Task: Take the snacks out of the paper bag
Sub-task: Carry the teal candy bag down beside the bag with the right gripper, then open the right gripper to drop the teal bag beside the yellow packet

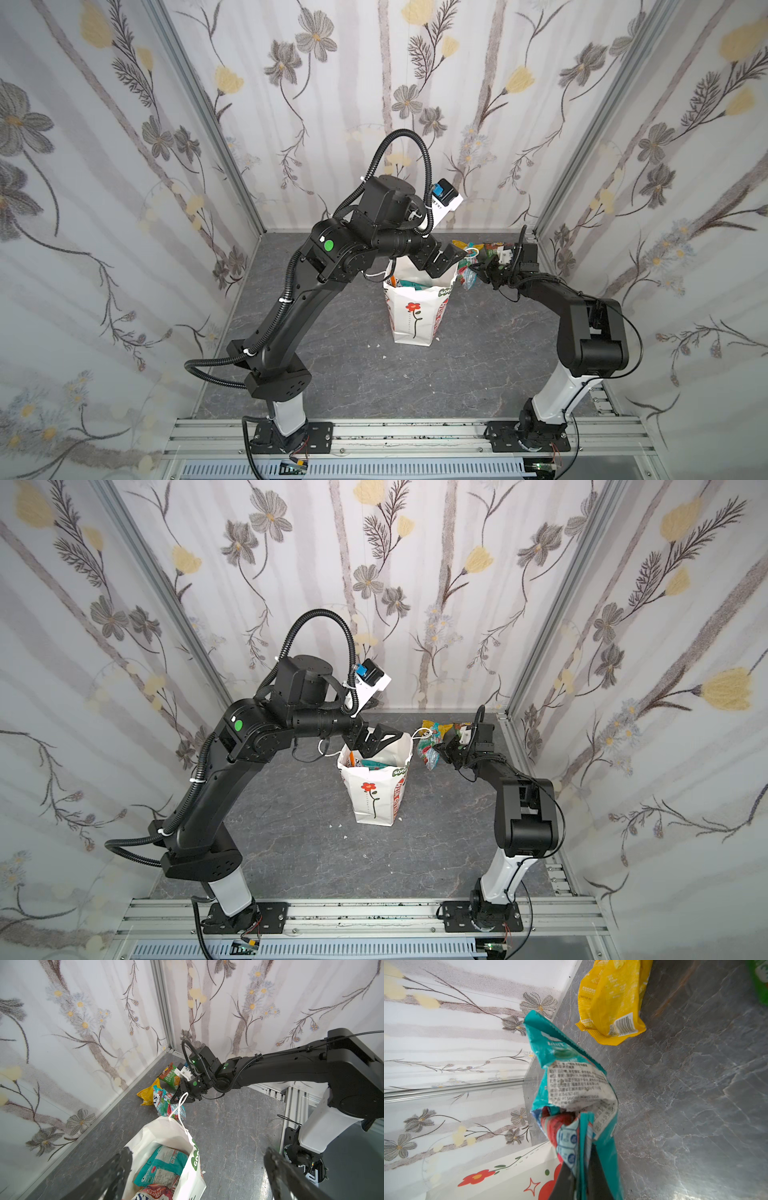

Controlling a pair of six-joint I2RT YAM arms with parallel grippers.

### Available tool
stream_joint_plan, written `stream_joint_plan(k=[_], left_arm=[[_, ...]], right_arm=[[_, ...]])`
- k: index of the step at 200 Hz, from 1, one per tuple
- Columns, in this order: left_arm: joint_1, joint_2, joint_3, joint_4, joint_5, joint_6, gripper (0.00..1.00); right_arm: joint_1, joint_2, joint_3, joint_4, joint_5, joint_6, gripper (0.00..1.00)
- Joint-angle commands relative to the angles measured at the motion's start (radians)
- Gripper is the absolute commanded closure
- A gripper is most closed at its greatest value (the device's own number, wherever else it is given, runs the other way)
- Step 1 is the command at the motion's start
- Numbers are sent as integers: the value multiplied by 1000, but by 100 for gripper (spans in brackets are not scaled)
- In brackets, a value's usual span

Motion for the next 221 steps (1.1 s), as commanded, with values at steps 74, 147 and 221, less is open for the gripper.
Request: stream_joint_plan(k=[74, 147, 221], left_arm=[[-4, -1, -2, 43, -92, -10, 0], [-14, -9, -8, 29, -112, -53, 0], [-26, -5, -16, -22, -234, -155, 0]], right_arm=[[8, 113, 13, 10, 25, -44, 69], [2, 35, -4, -119, 155, -128, 20], [-27, -268, 12, -210, 231, -220, 1]])
